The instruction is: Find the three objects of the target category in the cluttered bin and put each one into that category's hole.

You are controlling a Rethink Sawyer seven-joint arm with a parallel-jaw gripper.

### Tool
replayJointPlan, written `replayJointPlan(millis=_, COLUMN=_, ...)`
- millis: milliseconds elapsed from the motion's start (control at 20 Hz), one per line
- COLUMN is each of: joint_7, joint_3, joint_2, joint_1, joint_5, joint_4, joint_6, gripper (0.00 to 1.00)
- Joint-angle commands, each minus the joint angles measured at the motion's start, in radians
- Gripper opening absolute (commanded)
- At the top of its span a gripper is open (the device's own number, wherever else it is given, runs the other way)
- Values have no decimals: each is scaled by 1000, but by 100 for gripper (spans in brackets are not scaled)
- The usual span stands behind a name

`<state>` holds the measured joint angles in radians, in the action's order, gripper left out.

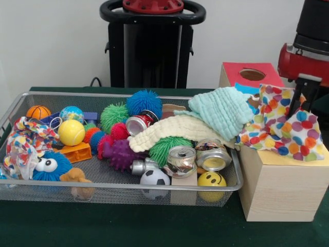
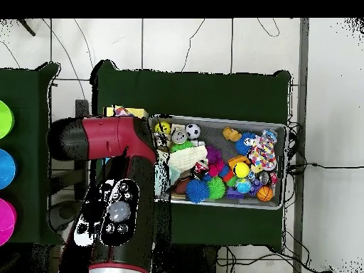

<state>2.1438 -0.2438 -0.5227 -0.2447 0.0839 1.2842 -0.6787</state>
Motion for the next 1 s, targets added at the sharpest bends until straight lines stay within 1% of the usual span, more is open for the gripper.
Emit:
replayJointPlan(millis=50, joint_7=286, joint_3=-21, joint_2=105, joint_1=-15, joint_5=33, joint_4=-34, joint_6=19, gripper=0)
replayJointPlan(millis=150, joint_7=284, joint_3=-21, joint_2=130, joint_1=-14, joint_5=36, joint_4=-41, joint_6=53, gripper=0)
replayJointPlan(millis=300, joint_7=290, joint_3=-36, joint_2=146, joint_1=-23, joint_5=39, joint_4=-34, joint_6=75, gripper=0)
replayJointPlan(millis=600, joint_7=224, joint_3=19, joint_2=133, joint_1=8, joint_5=43, joint_4=63, joint_6=174, gripper=0)
replayJointPlan(millis=1000, joint_7=206, joint_3=28, joint_2=157, joint_1=13, joint_5=41, joint_4=86, joint_6=263, gripper=0)
